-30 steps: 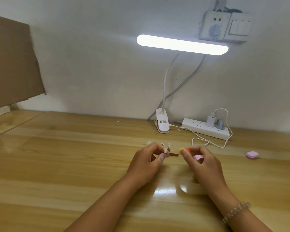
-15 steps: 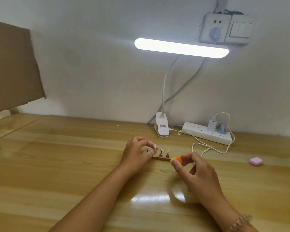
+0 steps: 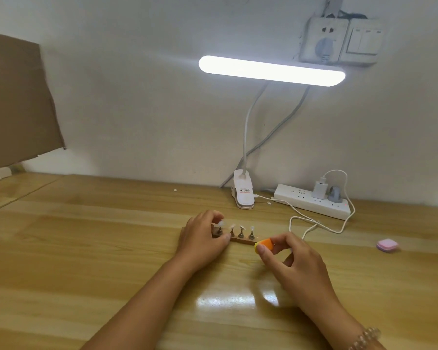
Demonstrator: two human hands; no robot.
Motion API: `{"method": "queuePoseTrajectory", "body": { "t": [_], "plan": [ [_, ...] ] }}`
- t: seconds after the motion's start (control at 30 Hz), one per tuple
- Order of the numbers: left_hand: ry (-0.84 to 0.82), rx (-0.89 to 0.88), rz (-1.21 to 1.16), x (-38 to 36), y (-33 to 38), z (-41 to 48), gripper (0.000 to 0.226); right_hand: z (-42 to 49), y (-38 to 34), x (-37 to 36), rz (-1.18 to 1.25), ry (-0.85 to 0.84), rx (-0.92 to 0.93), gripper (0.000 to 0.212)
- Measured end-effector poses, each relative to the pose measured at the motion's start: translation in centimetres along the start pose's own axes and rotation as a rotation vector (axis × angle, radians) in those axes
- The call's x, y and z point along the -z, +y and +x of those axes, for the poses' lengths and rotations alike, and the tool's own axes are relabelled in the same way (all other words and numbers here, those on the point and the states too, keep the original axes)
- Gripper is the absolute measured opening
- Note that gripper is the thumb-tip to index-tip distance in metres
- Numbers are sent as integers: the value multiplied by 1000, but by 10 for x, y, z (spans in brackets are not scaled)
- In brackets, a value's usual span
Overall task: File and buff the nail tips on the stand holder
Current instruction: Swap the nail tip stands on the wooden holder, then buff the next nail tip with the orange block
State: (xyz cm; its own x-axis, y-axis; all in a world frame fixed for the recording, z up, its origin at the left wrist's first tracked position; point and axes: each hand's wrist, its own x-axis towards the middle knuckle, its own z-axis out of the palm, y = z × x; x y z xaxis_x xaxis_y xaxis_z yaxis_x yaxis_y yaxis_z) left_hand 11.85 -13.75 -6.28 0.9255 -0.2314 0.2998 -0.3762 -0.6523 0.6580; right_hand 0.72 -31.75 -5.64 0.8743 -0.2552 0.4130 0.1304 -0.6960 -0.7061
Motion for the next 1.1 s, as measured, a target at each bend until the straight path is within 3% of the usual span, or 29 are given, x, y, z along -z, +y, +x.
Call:
{"method": "queuePoseTrajectory", "body": {
  "t": [0.1,0.2,0.5,0.67,0.73,0.83,0.97,1.1],
  "plan": [
    [-7,7,23,3,-3,0,2,0,0,0,2,2,-7,20],
    [3,3,-3,7,-6,-1,16,1,0,0,-10,2,-12,20],
    [128,-143,196,21,-5,-21,13,0,-4,2,-8,-4,-7,18],
    [13,-211,30,22,0,-41,4,-6,-14,3,49,31,57,29],
    [-53,-259,0,16,6,-46,9,-11,-17,3,55,11,103,38],
    [-129,-311,-34,7,15,-50,15,-15,-18,0,-24,-46,148,36],
    [-95,-269,-92,4,17,-52,14,-12,-14,0,-69,-6,113,31],
    [-71,-239,-176,5,14,-50,14,-15,-18,0,-72,-68,156,35]
  ]
}}
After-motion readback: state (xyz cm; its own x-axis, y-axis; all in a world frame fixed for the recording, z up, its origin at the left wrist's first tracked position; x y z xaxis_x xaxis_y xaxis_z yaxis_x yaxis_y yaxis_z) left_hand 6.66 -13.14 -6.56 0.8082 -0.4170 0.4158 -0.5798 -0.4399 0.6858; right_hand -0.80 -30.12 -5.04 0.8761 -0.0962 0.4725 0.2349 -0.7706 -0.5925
